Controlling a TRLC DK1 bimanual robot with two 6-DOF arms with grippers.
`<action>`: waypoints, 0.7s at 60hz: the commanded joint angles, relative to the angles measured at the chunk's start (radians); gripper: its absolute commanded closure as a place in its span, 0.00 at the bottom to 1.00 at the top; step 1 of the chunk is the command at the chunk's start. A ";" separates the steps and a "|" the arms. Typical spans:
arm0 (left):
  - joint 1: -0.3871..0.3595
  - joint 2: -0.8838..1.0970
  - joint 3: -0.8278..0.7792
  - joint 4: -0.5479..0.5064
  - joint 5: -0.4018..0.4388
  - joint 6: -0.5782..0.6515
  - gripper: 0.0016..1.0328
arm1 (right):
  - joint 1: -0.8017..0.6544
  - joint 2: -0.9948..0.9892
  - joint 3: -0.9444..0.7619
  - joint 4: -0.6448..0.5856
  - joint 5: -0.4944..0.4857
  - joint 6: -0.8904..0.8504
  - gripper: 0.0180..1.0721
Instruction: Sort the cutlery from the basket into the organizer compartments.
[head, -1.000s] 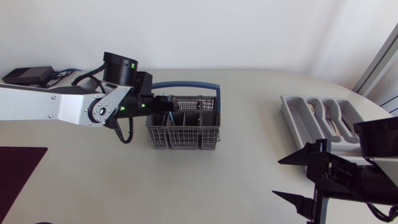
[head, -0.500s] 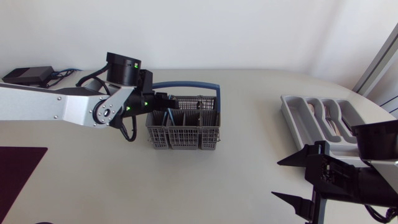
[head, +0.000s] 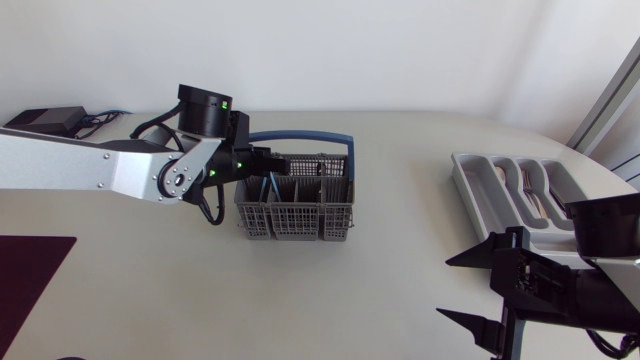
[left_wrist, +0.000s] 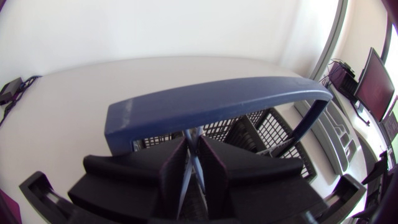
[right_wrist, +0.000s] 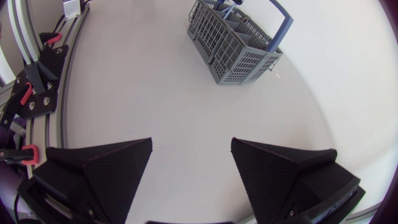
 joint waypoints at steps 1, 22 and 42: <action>-0.006 0.019 0.025 0.014 -0.011 -0.020 0.92 | 0.006 0.001 -0.024 0.011 0.000 0.016 0.13; -0.012 -0.033 -0.026 0.026 -0.014 -0.013 0.97 | 0.006 -0.004 -0.028 0.008 0.000 0.013 0.13; -0.023 -0.120 -0.086 0.029 -0.014 -0.003 0.97 | 0.006 -0.004 -0.026 0.009 0.000 0.014 0.13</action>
